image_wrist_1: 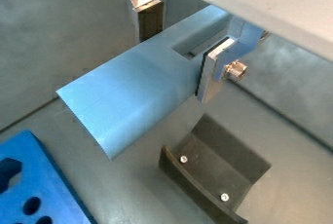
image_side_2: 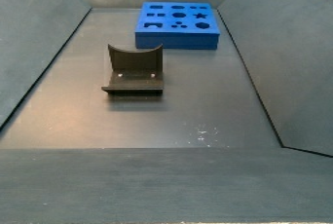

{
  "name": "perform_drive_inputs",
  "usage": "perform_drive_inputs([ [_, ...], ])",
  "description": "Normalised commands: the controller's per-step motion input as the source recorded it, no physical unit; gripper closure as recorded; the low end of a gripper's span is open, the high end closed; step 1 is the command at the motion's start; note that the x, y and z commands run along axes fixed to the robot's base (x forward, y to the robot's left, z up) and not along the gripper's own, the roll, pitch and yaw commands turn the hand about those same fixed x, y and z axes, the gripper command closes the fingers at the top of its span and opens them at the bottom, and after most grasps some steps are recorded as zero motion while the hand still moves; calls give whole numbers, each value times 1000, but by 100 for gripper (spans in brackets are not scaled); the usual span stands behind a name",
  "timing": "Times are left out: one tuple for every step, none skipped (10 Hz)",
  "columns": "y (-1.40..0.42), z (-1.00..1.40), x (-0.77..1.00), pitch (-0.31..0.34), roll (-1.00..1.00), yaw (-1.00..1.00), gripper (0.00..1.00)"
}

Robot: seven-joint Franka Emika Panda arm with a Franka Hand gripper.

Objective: Pick up the square-circle object. Move up. Place the square-circle object on the fixture. Regrasp the square-circle object. Move to above the board. Insert the square-circle object.
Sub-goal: Place the square-circle object on the fixture.

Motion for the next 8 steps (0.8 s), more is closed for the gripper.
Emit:
perform_drive_inputs([
  [277, -346, 1000, 28, -1000, -4, 100],
  [168, -208, 935, 32, -1000, -10, 100],
  [129, -149, 867, 39, -1000, -12, 100],
  [87, -73, 733, 63, -1000, -22, 100],
  [58, -22, 625, 84, -1000, -34, 100],
  [51, -14, 548, 98, -1000, -45, 100],
  [49, -18, 501, 102, -1000, -52, 100],
  [47, -21, 385, 116, -1000, -78, 100],
])
